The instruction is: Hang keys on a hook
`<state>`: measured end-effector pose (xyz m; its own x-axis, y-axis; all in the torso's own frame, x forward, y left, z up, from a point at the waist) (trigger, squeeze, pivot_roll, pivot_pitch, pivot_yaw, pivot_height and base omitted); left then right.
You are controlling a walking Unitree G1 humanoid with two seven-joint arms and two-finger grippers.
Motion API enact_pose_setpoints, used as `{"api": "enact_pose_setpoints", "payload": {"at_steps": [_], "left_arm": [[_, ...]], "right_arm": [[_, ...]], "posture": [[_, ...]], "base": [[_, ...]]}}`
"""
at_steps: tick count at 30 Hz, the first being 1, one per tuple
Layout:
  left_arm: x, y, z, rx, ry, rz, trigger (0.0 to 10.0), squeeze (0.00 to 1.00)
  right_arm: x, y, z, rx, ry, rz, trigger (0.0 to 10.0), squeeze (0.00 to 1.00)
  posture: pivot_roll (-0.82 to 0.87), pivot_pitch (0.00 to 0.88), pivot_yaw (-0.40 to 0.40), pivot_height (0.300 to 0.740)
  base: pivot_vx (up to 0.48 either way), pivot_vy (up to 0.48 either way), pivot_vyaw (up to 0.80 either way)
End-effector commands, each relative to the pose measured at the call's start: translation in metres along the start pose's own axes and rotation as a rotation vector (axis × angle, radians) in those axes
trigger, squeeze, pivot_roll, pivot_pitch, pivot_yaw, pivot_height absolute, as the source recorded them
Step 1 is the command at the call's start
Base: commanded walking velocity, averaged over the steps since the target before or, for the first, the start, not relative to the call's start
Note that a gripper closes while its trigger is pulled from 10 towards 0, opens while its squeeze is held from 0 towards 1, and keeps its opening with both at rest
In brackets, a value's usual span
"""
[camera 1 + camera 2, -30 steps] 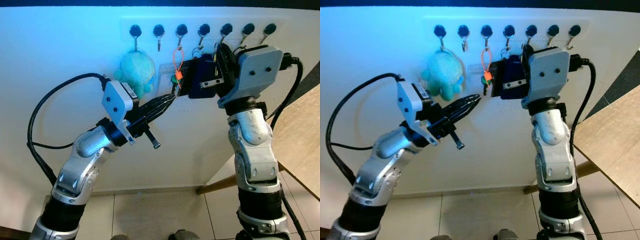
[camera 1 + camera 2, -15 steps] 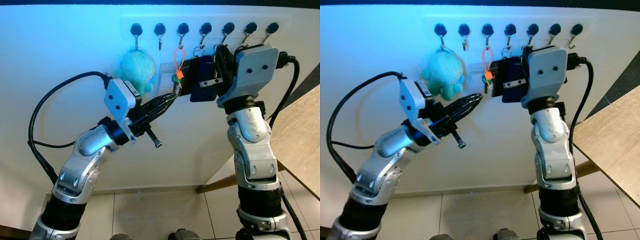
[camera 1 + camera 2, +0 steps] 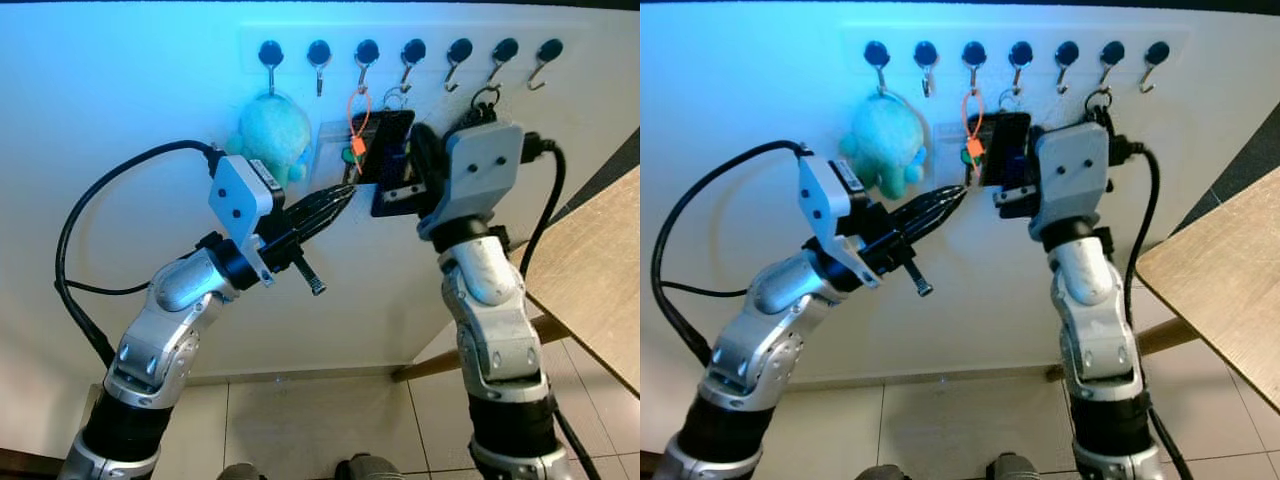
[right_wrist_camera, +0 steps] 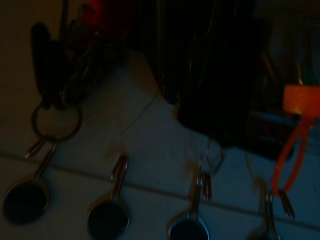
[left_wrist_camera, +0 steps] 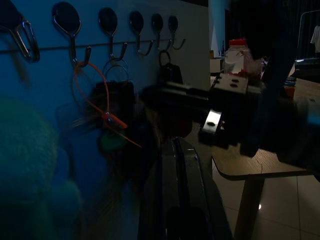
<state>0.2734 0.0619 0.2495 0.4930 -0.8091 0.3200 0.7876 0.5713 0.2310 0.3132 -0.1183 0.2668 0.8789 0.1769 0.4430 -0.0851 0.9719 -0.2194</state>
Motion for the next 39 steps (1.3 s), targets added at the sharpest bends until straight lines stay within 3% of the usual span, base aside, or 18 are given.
{"api": "enact_pose_setpoints", "payload": {"at_steps": [1, 10, 11, 20, 31, 39], "left_arm": [[0.002, -0.004, 0.003, -0.007, -0.012, -0.018, 10.0, 0.00], [0.004, -0.003, 0.006, -0.006, -0.022, -0.019, 10.0, 0.00], [0.005, -0.003, 0.007, -0.010, -0.028, -0.020, 10.0, 0.00], [0.005, -0.004, 0.007, -0.017, -0.031, -0.019, 10.0, 0.00], [0.006, -0.005, 0.007, -0.018, -0.028, -0.026, 10.0, 0.00], [0.006, -0.007, 0.007, -0.016, -0.029, -0.040, 10.0, 0.00]], "right_arm": [[-0.003, 0.001, 0.006, 0.010, -0.020, -0.001, 10.0, 0.00], [0.000, -0.003, 0.028, 0.005, -0.118, -0.017, 10.0, 0.00], [0.004, -0.009, 0.035, -0.010, -0.149, -0.049, 10.0, 0.00], [0.013, -0.017, 0.046, -0.030, -0.187, -0.072, 10.0, 0.00], [0.017, -0.021, 0.048, -0.040, -0.187, -0.089, 10.0, 0.00], [0.010, -0.020, 0.041, -0.038, -0.159, -0.094, 10.0, 0.00]], "posture": [[0.03, 0.111, -0.032, 0.740], [0.03, 0.111, -0.031, 0.740], [0.03, 0.108, -0.033, 0.740], [0.03, 0.107, -0.034, 0.740], [0.03, 0.105, -0.035, 0.740], [0.03, 0.101, -0.033, 0.740]], "base": [[0.000, 0.000, 0.00], [0.000, 0.000, 0.00], [0.000, 0.000, 0.00], [0.000, 0.000, 0.00], [0.000, 0.000, 0.00], [0.000, 0.000, 0.00]]}}
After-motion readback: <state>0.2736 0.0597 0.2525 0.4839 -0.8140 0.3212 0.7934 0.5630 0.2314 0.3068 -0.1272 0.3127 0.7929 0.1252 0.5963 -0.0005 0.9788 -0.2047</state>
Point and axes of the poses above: a point about 5 cm out from each wrist's last joint towards the gripper, its own x axis pointing out of the wrist towards the gripper, its own z axis along the axis of the wrist's last joint, y = z × x, the point moved 3 cm from there along x, pointing out of the wrist towards the gripper, and after that the axes turned 1 degree about -x, right-handed, at the moved point
